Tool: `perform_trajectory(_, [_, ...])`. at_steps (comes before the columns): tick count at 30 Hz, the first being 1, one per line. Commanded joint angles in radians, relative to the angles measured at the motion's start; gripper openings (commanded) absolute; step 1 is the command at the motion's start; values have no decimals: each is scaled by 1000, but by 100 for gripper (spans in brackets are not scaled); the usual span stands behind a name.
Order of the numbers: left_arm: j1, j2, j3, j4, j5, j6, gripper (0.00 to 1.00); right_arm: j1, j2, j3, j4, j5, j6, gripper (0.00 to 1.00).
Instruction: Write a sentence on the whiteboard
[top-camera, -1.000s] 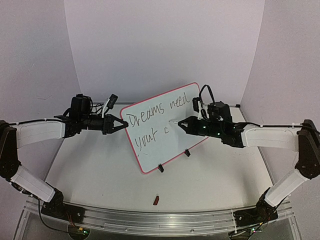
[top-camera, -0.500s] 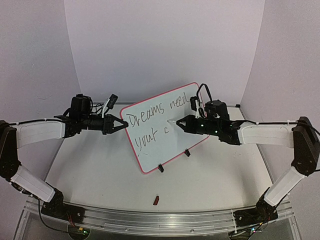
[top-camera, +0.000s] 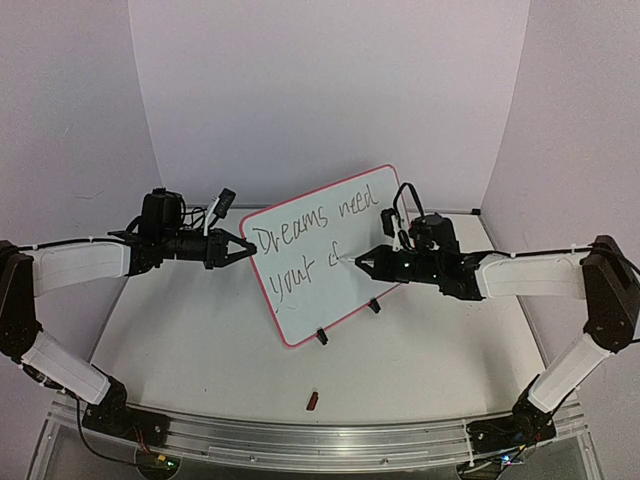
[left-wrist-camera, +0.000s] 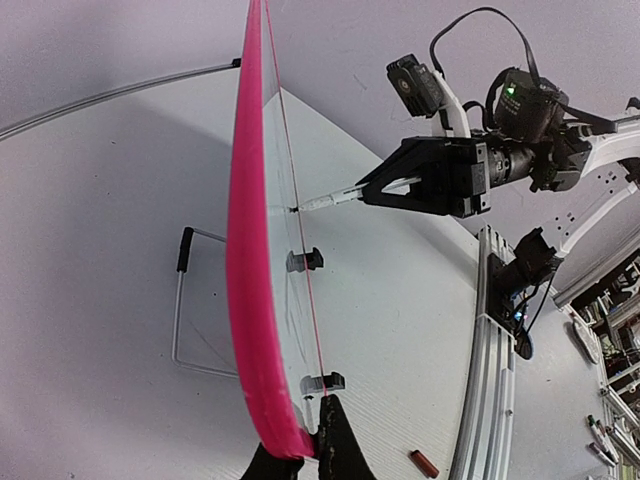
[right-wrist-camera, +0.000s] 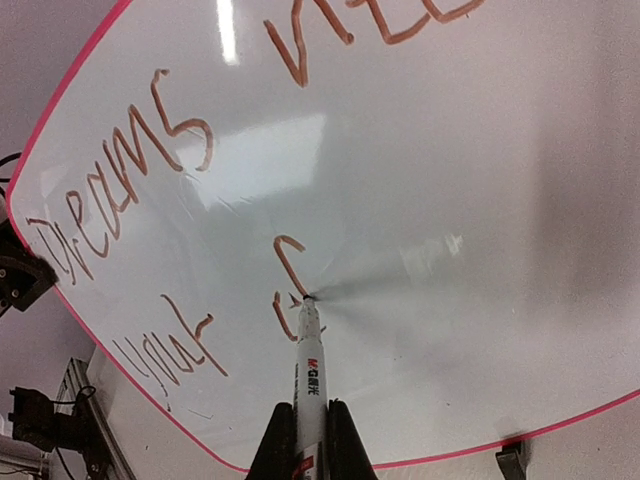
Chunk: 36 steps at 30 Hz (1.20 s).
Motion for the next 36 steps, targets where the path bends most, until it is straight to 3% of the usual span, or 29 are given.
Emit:
perform_trajectory(1, [-23, 9, 4, -68, -37, 130, 0, -5, -50, -74, 7, 27, 34, 0])
perform_trajectory(8, [-27, 14, 6, -66, -35, 129, 0, 0, -64, -134, 23, -23, 66, 0])
perform_trajectory(15, [-28, 19, 8, -66, -37, 129, 0, 10, -54, -85, 24, -98, 54, 0])
perform_trajectory(36, [-29, 18, 6, -69, -42, 132, 0, 8, -34, 25, 32, -6, 28, 0])
